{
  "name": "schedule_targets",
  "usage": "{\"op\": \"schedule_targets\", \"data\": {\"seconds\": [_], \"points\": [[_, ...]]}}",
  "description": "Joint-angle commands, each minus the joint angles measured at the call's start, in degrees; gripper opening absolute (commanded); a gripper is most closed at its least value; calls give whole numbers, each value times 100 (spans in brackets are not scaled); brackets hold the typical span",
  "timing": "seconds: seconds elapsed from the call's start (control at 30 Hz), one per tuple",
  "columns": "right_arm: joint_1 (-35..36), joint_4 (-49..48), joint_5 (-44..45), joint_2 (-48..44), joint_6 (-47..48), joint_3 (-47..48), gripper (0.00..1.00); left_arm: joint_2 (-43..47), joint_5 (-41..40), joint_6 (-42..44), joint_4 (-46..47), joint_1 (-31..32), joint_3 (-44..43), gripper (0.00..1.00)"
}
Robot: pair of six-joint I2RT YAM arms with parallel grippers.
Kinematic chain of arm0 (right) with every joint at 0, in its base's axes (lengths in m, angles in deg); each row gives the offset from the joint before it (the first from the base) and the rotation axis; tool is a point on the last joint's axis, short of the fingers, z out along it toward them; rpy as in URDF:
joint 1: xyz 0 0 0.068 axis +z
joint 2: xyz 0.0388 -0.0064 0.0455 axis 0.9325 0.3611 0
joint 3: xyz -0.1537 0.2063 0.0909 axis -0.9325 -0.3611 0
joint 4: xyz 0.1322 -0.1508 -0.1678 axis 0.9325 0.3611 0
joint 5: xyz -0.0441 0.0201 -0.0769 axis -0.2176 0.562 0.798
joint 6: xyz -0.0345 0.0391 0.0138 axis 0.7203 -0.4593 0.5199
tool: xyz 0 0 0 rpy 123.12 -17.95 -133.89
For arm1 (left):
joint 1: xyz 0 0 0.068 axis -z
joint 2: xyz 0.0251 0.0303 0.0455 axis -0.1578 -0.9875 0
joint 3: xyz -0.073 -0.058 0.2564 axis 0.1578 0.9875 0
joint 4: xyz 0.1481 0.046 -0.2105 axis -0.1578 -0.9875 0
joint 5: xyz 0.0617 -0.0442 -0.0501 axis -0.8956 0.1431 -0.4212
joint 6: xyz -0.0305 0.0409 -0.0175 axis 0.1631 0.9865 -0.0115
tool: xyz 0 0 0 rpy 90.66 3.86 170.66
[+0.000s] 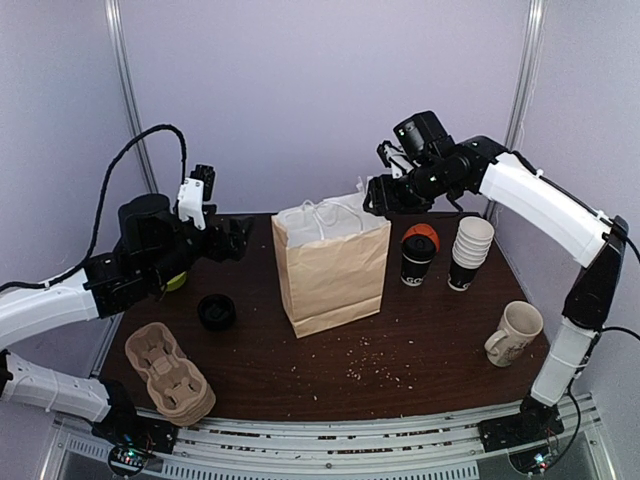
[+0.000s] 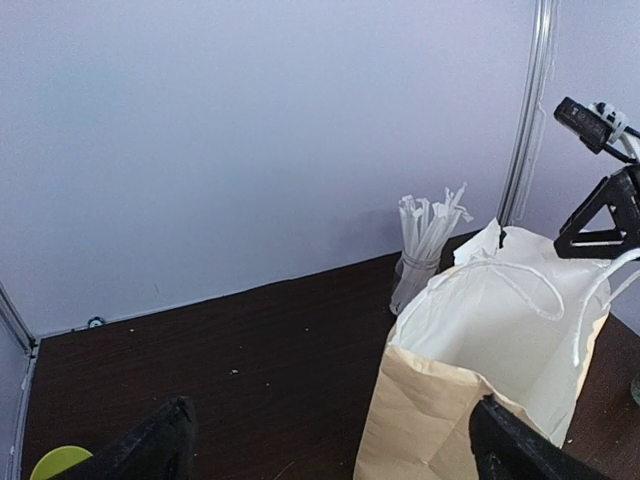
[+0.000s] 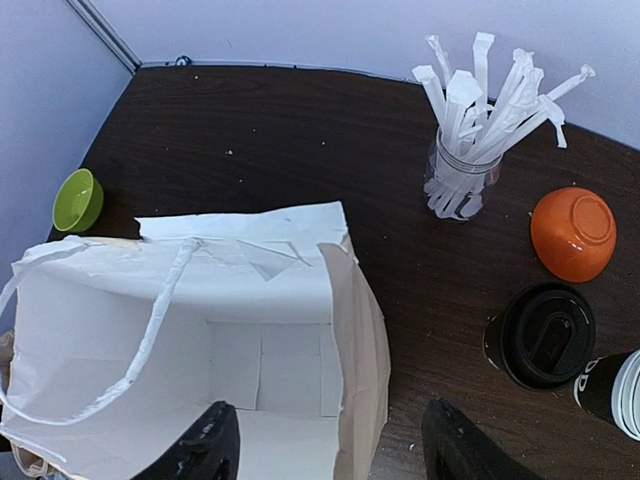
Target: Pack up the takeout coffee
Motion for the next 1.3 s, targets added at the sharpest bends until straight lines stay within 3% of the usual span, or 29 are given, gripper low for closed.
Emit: {"op": "schedule_targets", "data": {"seconds": [0.0, 0.53, 0.63, 0.93, 1.27], "points": [[-42, 535, 5, 324, 214, 477, 61, 259, -168, 173, 96, -3, 77, 98], [-51, 1021, 209, 655, 872, 1083, 15, 533, -110, 213, -122, -3, 3, 98], [-51, 966, 21, 492, 1122, 1047, 0, 518, -37, 215, -187, -2, -135, 98], [-38, 841, -476, 51, 1716, 843, 0, 259, 365, 314, -520, -3, -721, 98], [125, 812, -1391, -287, 2568, 297, 0, -258, 1577, 828, -1316, -3, -1706, 98]]}}
